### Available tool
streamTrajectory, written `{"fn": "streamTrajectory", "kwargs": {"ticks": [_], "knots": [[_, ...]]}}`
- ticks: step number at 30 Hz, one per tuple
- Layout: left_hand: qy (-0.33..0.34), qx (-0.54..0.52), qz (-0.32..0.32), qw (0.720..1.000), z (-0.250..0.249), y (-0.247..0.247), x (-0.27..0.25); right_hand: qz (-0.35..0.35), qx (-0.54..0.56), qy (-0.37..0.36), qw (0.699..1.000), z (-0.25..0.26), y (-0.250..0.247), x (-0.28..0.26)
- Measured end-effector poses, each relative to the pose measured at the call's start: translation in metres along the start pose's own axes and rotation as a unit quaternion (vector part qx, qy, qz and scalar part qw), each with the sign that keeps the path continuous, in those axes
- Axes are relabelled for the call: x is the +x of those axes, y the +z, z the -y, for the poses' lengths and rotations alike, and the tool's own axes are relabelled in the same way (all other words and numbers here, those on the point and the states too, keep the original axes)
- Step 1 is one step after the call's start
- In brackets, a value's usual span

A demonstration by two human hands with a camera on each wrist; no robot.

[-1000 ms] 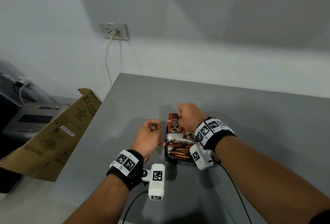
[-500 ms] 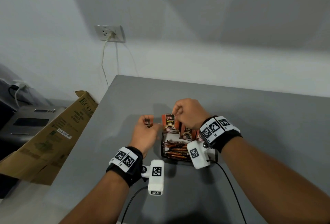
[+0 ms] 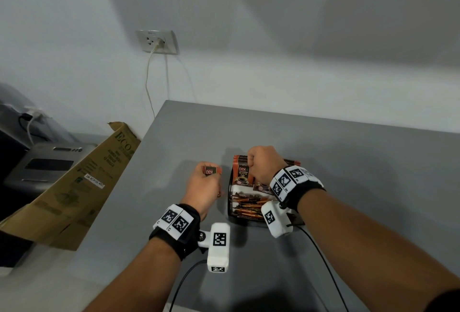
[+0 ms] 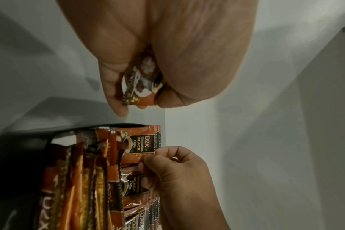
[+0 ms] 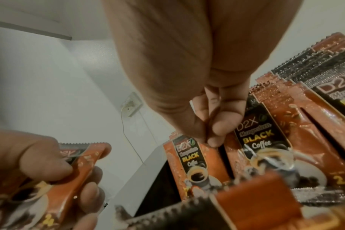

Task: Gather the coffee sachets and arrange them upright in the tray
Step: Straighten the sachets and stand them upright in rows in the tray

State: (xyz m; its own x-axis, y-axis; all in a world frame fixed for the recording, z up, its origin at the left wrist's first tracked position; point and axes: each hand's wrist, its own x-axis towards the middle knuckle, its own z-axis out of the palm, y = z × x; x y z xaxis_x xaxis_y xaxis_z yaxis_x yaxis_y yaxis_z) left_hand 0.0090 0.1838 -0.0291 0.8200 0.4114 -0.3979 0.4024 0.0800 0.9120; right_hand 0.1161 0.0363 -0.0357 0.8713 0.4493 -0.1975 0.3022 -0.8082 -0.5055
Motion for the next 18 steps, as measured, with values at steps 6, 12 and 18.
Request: {"fn": "streamTrajectory", "kwargs": {"ticks": [6, 12, 18], "knots": [[0.046, 0.04, 0.032, 0.998, 0.0, 0.001, 0.0, -0.044, 0.056, -0.027, 0.997, 0.005, -0.017, -0.008], [0.081, 0.028, 0.098, 0.991, -0.006, 0.011, -0.001, 0.06, 0.124, -0.101, 0.985, 0.022, -0.04, -0.023], [0.06, 0.09, 0.005, 0.994, 0.0, 0.001, 0.006, 0.01, 0.042, -0.031, 0.999, 0.006, -0.028, -0.016]]}}
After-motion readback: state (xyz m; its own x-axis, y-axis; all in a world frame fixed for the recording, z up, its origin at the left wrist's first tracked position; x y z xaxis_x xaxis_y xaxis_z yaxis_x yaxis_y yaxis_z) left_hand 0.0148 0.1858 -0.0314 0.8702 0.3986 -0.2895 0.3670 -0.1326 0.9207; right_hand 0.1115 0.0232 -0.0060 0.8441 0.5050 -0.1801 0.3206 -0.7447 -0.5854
